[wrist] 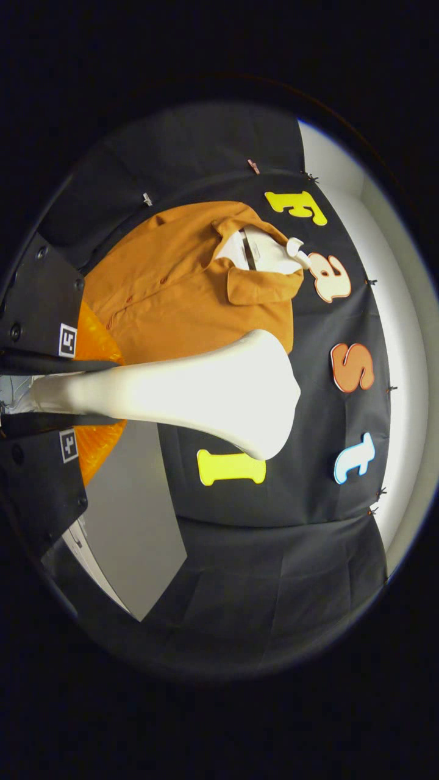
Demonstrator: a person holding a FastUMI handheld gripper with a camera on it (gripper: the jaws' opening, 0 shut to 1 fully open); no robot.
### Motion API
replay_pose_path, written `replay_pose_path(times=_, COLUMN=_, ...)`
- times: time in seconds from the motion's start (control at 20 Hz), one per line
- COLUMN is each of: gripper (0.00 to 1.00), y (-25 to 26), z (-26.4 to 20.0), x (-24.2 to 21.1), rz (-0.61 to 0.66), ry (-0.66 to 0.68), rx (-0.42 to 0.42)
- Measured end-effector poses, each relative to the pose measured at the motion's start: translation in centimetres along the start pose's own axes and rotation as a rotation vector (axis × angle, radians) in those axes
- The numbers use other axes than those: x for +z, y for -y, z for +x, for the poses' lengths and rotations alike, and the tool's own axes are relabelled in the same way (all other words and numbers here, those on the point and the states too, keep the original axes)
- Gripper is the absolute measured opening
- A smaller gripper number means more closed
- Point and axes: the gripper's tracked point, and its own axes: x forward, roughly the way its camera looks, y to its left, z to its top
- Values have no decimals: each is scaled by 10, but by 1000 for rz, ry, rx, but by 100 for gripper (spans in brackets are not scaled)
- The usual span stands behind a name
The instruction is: Iron the clothes twice with a garment steamer, once on the left side and once on the right side.
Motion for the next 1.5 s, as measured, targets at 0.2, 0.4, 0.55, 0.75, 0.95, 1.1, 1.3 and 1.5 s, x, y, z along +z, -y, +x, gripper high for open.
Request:
replay_pose_path(times=0.2, gripper=27, y=-44, z=20, x=-11, rz=-18, ry=-7, rx=21)
replay_pose_path(times=0.4, gripper=27, y=-73, z=47, x=-26, rz=-33, ry=-32, rx=37)
replay_pose_path(times=0.55, gripper=27, y=-86, z=72, x=-34, rz=-44, ry=-49, rx=44)
replay_pose_path(times=0.75, gripper=27, y=-93, z=98, x=-45, rz=-52, ry=-77, rx=45)
replay_pose_path(times=0.95, gripper=27, y=-93, z=115, x=-56, rz=-57, ry=-88, rx=33)
replay_pose_path(times=1.1, gripper=27, y=-94, z=118, x=-67, rz=-58, ry=-99, rx=34)
replay_pose_path(times=1.3, gripper=27, y=-92, z=119, x=-93, rz=-50, ry=-138, rx=35)
replay_pose_path(times=1.5, gripper=27, y=-89, z=115, x=-129, rz=-23, ry=-198, rx=34)
